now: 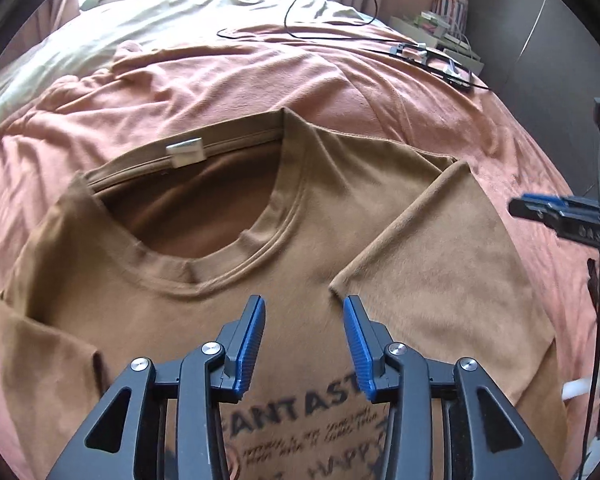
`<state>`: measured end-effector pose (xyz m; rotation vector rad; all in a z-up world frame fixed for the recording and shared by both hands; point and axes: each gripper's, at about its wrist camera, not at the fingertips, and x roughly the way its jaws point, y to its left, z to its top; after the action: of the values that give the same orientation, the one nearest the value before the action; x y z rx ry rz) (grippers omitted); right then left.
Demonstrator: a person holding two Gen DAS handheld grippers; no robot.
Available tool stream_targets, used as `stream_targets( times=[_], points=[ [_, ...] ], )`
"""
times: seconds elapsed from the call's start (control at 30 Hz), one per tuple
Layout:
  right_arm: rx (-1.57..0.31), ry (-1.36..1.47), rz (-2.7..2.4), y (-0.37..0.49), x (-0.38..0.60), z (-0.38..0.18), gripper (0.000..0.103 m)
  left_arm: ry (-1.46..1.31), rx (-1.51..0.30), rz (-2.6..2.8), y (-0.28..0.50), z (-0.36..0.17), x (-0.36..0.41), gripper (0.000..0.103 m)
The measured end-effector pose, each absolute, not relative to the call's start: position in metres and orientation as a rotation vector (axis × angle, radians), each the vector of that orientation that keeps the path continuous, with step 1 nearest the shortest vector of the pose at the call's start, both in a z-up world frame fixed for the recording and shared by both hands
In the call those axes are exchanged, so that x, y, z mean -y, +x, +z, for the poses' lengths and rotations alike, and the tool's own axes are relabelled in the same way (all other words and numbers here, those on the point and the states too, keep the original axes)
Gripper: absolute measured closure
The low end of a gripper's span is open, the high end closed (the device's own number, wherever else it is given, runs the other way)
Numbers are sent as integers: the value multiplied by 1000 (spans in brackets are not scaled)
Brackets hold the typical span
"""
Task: Fold small clothes
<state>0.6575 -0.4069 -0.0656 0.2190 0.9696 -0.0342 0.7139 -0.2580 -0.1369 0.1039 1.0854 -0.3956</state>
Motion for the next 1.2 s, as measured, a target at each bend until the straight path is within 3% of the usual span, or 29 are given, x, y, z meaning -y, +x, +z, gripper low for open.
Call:
stream_targets(
  times=[0.17,0.33,0.4,0.47,0.6,0.63,1.2],
  points=[
    [-967,250,-27,626,411,-51,66,104,-1082,-373,699,-118,246,53],
    [-947,240,-54,580,412,-16,66,92,-1031,-359,671,-86,223,28],
    [-939,239,-57,560,408,-3,55,88,-1017,-349,657,-71,211,26],
    [-920,234,-64,540,404,10,29,88,-1003,-342,644,-59,202,23],
    [-875,243,-55,495,392,37,10,100,-963,-324,616,-32,185,4],
    [-868,247,-53,488,390,41,0,97,-950,-327,609,-25,181,3],
    [-765,248,-26,357,356,100,0,37,-793,-247,486,79,86,3]
  ],
)
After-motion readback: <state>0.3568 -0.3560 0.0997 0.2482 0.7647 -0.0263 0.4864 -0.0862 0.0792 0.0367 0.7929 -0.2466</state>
